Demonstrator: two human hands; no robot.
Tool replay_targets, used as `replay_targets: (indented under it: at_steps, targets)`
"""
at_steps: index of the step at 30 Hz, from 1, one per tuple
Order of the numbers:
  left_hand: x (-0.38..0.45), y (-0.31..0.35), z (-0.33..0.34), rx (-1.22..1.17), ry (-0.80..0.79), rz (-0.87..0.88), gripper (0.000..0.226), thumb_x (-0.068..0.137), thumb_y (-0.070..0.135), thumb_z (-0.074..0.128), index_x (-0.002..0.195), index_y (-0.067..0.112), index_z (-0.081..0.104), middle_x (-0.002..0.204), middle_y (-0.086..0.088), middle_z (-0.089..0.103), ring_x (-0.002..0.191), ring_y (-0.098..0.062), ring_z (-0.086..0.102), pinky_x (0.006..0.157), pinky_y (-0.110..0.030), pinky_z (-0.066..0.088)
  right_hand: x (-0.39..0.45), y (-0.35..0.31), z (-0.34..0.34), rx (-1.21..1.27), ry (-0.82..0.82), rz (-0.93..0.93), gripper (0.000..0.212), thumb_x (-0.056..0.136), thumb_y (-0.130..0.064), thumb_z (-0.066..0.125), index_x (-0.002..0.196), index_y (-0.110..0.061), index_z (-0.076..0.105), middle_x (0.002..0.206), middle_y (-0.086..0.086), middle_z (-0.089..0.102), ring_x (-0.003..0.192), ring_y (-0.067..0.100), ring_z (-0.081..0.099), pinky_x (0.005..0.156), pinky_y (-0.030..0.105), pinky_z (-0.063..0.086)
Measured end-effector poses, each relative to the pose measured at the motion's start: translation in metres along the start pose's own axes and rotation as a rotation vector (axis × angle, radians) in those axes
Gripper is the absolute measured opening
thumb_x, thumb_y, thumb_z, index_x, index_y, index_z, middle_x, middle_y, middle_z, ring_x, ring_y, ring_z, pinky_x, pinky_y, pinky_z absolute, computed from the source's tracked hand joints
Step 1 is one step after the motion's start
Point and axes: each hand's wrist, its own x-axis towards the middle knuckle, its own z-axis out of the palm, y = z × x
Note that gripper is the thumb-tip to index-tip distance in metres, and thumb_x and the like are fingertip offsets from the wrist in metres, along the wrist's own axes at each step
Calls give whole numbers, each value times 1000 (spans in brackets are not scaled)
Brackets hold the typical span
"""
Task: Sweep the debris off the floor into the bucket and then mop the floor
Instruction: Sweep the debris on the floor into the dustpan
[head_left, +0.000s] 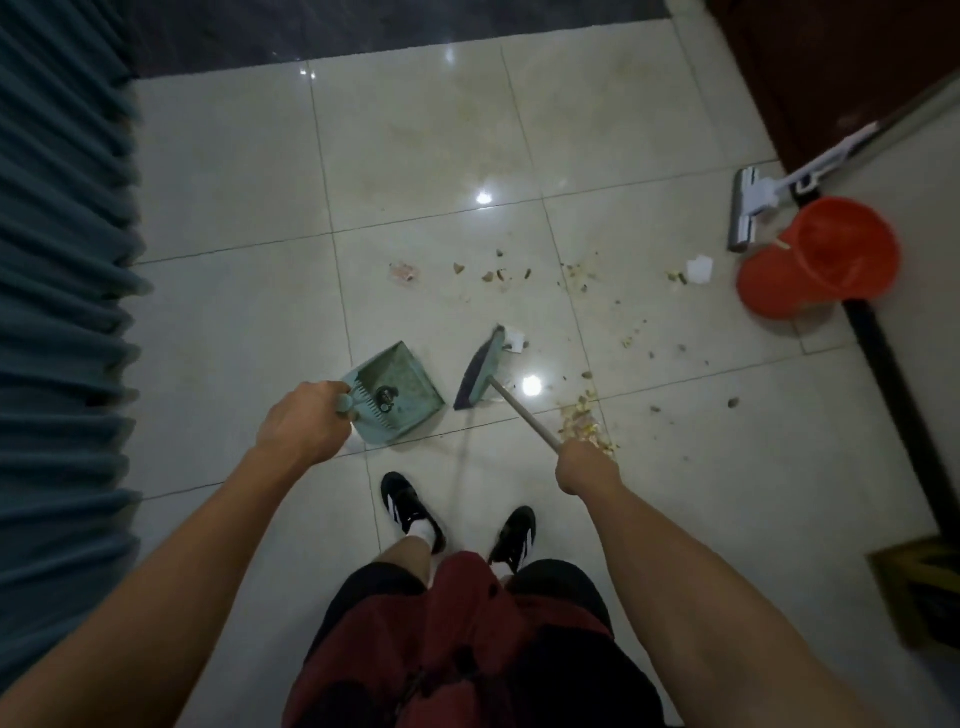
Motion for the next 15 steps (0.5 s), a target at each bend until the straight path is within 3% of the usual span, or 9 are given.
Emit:
replay_targets:
  at_steps: [3,7,15]
  targets:
    - [-8,40,18,36,-12,51,19,88,15,56,97,26,69,90,-5,68,78,-29,64,69,-36,56,-11,52,12,46,2,66,32,96,-8,50,127,-10,59,120,8,63,104,24,64,71,30,45]
    - [-15,93,40,79,-33,123,24,86,14,54,96,29,70,87,-3,68,76,-28,65,71,-38,59,-21,109,28,98,5,118,28,96,-9,51,121,-10,63,117,8,64,103,23,65,76,30,48]
    - [-18,173,61,129,-76,246,19,82,13,59,89,29,67,87,-4,68,80,-31,65,75,-40,59,-35,178,31,131,68,147,32,96,-15,47,125,-15,59,121,8,63,107,25,64,79,33,47]
